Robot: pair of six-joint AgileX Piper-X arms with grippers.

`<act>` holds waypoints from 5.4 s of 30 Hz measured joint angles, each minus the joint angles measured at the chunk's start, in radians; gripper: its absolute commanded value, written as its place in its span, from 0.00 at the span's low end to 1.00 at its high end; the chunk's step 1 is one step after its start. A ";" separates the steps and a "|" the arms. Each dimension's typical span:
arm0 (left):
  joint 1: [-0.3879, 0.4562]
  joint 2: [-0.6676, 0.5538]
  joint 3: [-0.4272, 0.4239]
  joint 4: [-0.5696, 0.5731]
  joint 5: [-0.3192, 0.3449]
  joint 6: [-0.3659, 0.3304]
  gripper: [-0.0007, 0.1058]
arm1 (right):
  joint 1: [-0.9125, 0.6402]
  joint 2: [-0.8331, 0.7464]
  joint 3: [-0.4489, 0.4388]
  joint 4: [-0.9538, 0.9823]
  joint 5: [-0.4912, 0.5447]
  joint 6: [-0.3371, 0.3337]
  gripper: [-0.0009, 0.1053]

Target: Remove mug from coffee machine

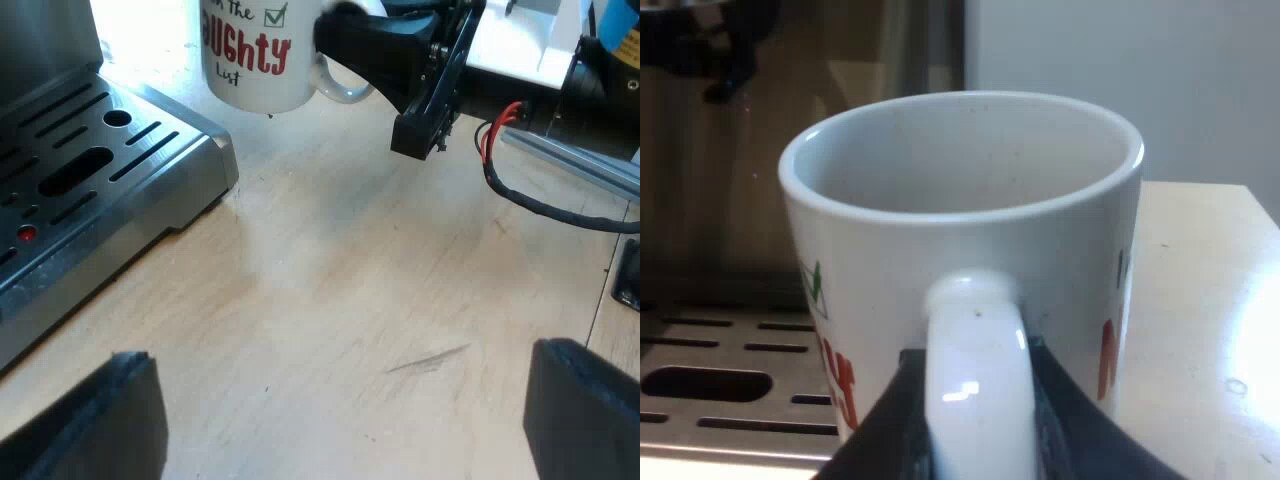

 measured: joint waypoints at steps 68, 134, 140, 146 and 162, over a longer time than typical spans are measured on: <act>0.000 0.000 0.000 -0.041 0.060 0.000 0.82 | -0.372 0.650 -0.113 -0.303 -0.248 0.119 0.59; 0.242 0.062 -0.187 0.026 -0.177 -0.109 0.82 | -0.372 -0.217 -0.678 1.407 -0.554 0.138 0.59; 0.405 0.052 -0.188 0.041 -0.134 -0.099 0.82 | -0.372 -0.128 -0.735 1.397 -0.581 0.134 0.59; 0.443 -0.009 -0.188 0.097 -0.180 -0.037 0.82 | -0.458 -0.122 -0.737 1.382 -0.592 0.134 0.59; 0.489 -0.200 -0.188 0.196 -0.239 -0.002 0.82 | -0.719 -0.316 -0.737 1.472 -0.704 0.064 0.59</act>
